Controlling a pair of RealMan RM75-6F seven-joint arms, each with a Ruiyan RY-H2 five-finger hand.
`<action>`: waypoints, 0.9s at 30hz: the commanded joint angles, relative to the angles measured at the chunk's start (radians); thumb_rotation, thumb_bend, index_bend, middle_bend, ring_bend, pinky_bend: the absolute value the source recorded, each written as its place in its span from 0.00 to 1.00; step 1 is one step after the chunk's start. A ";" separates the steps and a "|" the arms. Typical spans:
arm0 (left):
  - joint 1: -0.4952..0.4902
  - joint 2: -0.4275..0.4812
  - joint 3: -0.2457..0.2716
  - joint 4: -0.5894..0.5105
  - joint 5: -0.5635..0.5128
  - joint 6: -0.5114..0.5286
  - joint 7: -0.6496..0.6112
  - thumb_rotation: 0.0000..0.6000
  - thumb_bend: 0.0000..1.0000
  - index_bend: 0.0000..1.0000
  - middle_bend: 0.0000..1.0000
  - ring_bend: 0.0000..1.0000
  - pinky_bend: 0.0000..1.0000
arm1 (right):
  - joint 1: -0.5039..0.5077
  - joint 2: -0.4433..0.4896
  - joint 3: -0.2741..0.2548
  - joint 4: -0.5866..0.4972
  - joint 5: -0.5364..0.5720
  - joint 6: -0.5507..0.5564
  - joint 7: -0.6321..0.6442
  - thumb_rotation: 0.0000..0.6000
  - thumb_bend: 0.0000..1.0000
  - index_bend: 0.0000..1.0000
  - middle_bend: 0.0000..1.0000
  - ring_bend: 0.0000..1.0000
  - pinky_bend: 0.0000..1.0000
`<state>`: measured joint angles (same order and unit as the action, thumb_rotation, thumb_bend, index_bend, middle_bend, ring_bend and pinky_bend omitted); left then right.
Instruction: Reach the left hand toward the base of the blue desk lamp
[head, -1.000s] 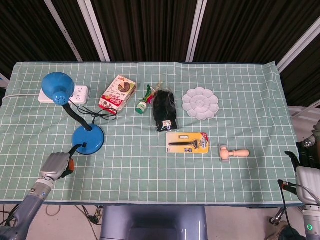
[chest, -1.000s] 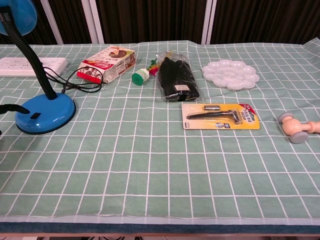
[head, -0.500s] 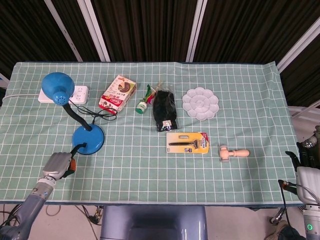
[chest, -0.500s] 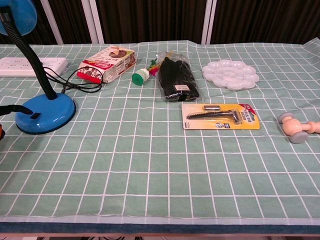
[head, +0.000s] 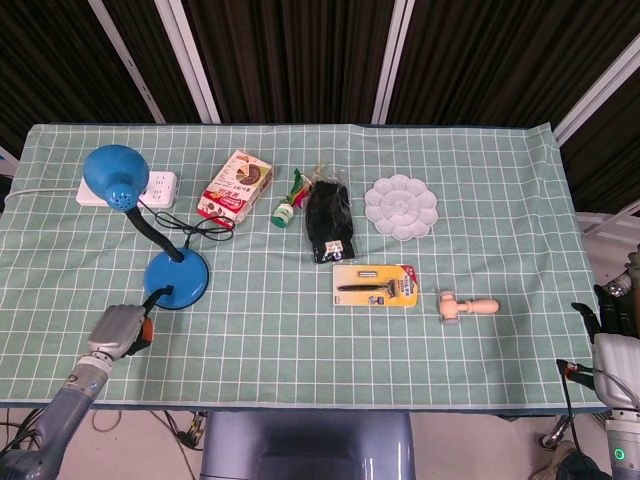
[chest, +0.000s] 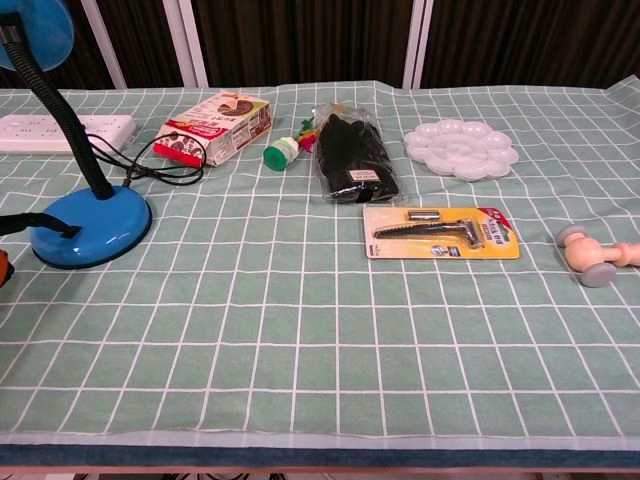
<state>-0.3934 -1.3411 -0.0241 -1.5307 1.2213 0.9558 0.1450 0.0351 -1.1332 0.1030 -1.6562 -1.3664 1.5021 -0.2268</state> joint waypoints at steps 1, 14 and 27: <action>-0.002 -0.002 0.001 0.004 -0.004 -0.004 0.001 1.00 0.91 0.14 0.80 0.84 0.96 | 0.000 0.000 0.000 0.000 0.000 0.000 0.000 1.00 0.15 0.23 0.05 0.07 1.00; 0.002 -0.014 0.015 0.021 -0.009 0.007 0.026 1.00 0.91 0.19 0.80 0.84 0.96 | 0.000 -0.001 0.001 0.001 -0.001 0.002 0.001 1.00 0.15 0.23 0.05 0.07 1.00; 0.098 0.144 0.014 -0.216 0.225 0.346 0.064 1.00 0.62 0.13 0.34 0.36 0.41 | 0.000 -0.003 0.002 0.005 -0.001 0.003 0.000 1.00 0.15 0.23 0.05 0.07 1.00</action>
<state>-0.3336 -1.2578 -0.0137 -1.6733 1.3863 1.2211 0.1762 0.0352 -1.1362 0.1052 -1.6513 -1.3670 1.5051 -0.2269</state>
